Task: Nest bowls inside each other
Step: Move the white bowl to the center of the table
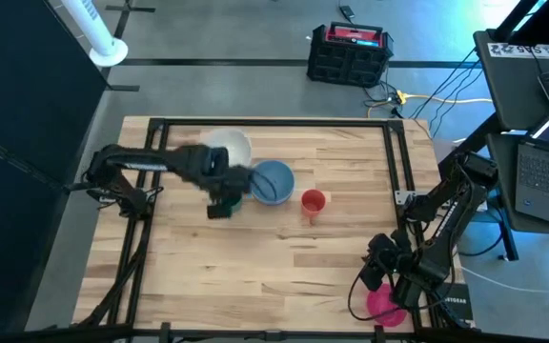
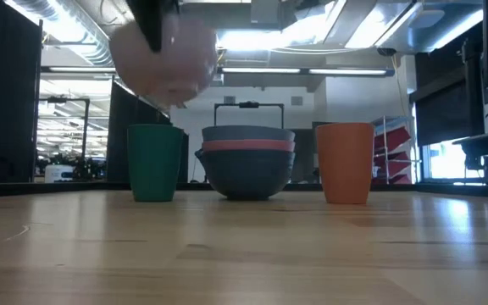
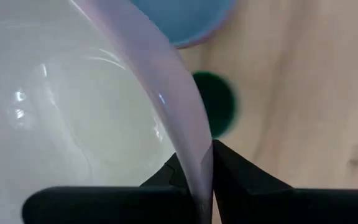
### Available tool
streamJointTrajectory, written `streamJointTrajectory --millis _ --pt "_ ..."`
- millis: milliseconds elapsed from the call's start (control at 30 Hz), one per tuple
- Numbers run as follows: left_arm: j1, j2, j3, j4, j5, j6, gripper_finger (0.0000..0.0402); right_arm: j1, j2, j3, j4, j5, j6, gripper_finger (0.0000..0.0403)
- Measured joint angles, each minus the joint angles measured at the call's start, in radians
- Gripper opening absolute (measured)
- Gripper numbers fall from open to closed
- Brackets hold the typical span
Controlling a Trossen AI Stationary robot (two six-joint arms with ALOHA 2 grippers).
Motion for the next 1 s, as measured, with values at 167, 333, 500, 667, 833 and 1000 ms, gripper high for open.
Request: streamJointTrajectory --millis 167,333,500,667,833,1000 --pt "-0.116 0.117 0.105 0.0 0.003 -0.072 0.0022 0.0 0.0 0.0 -0.001 0.004 -0.027 0.0136" --pt "-0.232 0.235 0.211 0.0 0.007 -0.144 0.0023 0.0 0.0 0.0 -0.003 0.008 -0.054 0.0136" --pt "-0.291 0.331 0.294 0.022 0.022 -0.161 0.0022 0.0 0.0 0.0 0.0 0.002 -0.067 0.0136" --pt "-0.299 0.414 0.306 0.087 0.069 -0.128 0.0023 0.0 0.0 0.0 0.003 0.002 -0.069 0.0136" --pt "-0.296 0.461 0.306 0.126 0.071 -0.09 0.0023 0.0 0.0 0.0 0.009 -0.005 -0.07 0.0136" --pt "-0.283 0.501 0.306 0.159 0.07 -0.031 0.0023 0.0 0.0 0.0 0.01 -0.01 -0.071 0.0136"
